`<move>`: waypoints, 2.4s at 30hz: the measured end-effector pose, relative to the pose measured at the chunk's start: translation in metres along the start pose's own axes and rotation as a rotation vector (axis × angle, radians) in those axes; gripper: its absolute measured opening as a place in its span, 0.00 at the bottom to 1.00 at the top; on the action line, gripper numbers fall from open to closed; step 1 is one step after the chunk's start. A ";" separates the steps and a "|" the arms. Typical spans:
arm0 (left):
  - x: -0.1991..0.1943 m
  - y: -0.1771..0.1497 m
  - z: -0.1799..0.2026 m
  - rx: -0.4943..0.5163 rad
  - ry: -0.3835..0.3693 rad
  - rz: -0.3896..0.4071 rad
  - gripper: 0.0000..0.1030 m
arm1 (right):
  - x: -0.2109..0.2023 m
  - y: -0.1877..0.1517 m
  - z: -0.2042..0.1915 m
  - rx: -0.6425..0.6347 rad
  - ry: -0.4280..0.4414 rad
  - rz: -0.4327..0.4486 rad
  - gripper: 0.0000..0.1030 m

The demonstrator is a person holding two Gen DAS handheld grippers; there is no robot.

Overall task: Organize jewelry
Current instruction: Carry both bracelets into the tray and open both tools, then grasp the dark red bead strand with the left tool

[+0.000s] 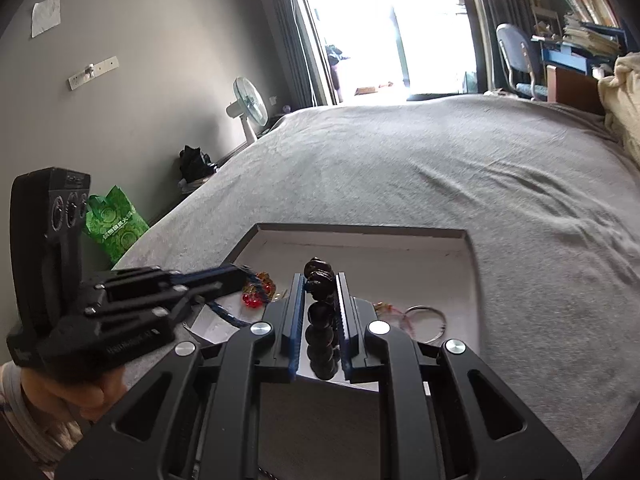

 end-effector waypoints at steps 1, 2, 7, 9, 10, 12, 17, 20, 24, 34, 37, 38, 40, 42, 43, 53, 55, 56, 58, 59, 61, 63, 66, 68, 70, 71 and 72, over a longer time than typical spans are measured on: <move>0.004 -0.003 -0.001 -0.003 0.002 -0.010 0.07 | 0.005 -0.001 -0.001 0.004 0.003 -0.008 0.15; 0.008 -0.006 -0.002 -0.006 0.003 -0.018 0.07 | 0.009 -0.003 -0.001 0.008 0.005 -0.016 0.15; 0.022 -0.024 -0.015 -0.019 0.030 -0.061 0.07 | 0.030 -0.012 0.014 0.040 -0.022 -0.057 0.15; 0.025 -0.030 -0.023 -0.024 0.050 -0.072 0.07 | 0.034 -0.016 0.027 0.062 -0.043 -0.062 0.15; 0.026 -0.033 -0.026 -0.027 0.057 -0.075 0.07 | 0.035 -0.017 0.033 0.076 -0.051 -0.062 0.15; 0.027 -0.037 -0.033 -0.033 0.069 -0.081 0.07 | 0.035 -0.020 0.046 0.099 -0.069 -0.062 0.15; 0.028 -0.046 -0.046 -0.044 0.093 -0.093 0.07 | 0.036 -0.028 0.071 0.124 -0.105 -0.076 0.15; 0.028 -0.051 -0.053 -0.052 0.105 -0.100 0.07 | 0.039 -0.031 0.079 0.137 -0.113 -0.084 0.15; 0.032 -0.059 -0.059 -0.057 0.121 -0.118 0.07 | 0.043 -0.037 0.087 0.147 -0.130 -0.098 0.15; 0.027 -0.060 -0.060 -0.025 0.154 -0.114 0.24 | 0.035 -0.045 0.096 0.165 -0.143 -0.088 0.28; 0.020 -0.061 -0.059 -0.018 0.168 -0.100 0.40 | 0.025 -0.047 0.096 0.160 -0.144 -0.071 0.35; 0.017 -0.062 -0.057 -0.018 0.164 -0.093 0.43 | 0.021 -0.048 0.096 0.158 -0.142 -0.061 0.37; 0.011 -0.063 -0.055 -0.016 0.157 -0.079 0.46 | 0.013 -0.051 0.095 0.158 -0.138 -0.049 0.38; 0.004 -0.065 -0.052 -0.011 0.163 -0.062 0.58 | 0.004 -0.054 0.095 0.161 -0.136 -0.036 0.39; 0.001 -0.065 -0.049 -0.010 0.162 -0.055 0.59 | -0.001 -0.056 0.095 0.165 -0.134 -0.030 0.40; -0.029 -0.082 -0.023 -0.006 0.131 -0.005 0.73 | -0.033 -0.084 0.092 0.162 -0.128 -0.029 0.56; -0.035 -0.091 -0.013 -0.002 0.115 -0.004 0.75 | -0.038 -0.094 0.092 0.165 -0.130 -0.036 0.57; -0.036 -0.094 -0.011 0.001 0.108 -0.006 0.75 | -0.040 -0.099 0.092 0.167 -0.130 -0.040 0.57; -0.039 -0.104 0.000 0.008 0.089 -0.015 0.75 | -0.043 -0.111 0.092 0.175 -0.128 -0.051 0.58; -0.040 -0.109 0.005 0.013 0.080 -0.021 0.75 | -0.045 -0.115 0.092 0.178 -0.129 -0.053 0.59; -0.041 -0.117 0.013 0.022 0.066 -0.032 0.75 | -0.051 -0.123 0.092 0.187 -0.127 -0.053 0.59; -0.040 -0.122 0.019 0.026 0.058 -0.038 0.76 | -0.054 -0.128 0.090 0.188 -0.128 -0.050 0.61; -0.040 -0.129 0.030 0.035 0.044 -0.047 0.76 | -0.059 -0.137 0.087 0.182 -0.126 -0.050 0.62; -0.039 -0.132 0.037 0.039 0.030 -0.048 0.76 | -0.062 -0.144 0.084 0.179 -0.118 -0.048 0.63; -0.039 -0.133 0.043 0.053 0.019 -0.050 0.76 | -0.065 -0.149 0.082 0.178 -0.110 -0.043 0.63; -0.039 -0.134 0.047 0.061 0.014 -0.050 0.76 | -0.067 -0.152 0.081 0.180 -0.105 -0.039 0.63; -0.039 -0.135 0.048 0.067 0.009 -0.053 0.76 | -0.068 -0.154 0.081 0.182 -0.102 -0.036 0.63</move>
Point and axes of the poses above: each gripper's, at about its wrist camera, not at the fingertips, and x roughly the way its jaws point, z to its right, y to its top, the point moved 7 cm from there along x, roughly the way its jaws point, and after that the axes turned 8 degrees about x, right-handed, at the moved point
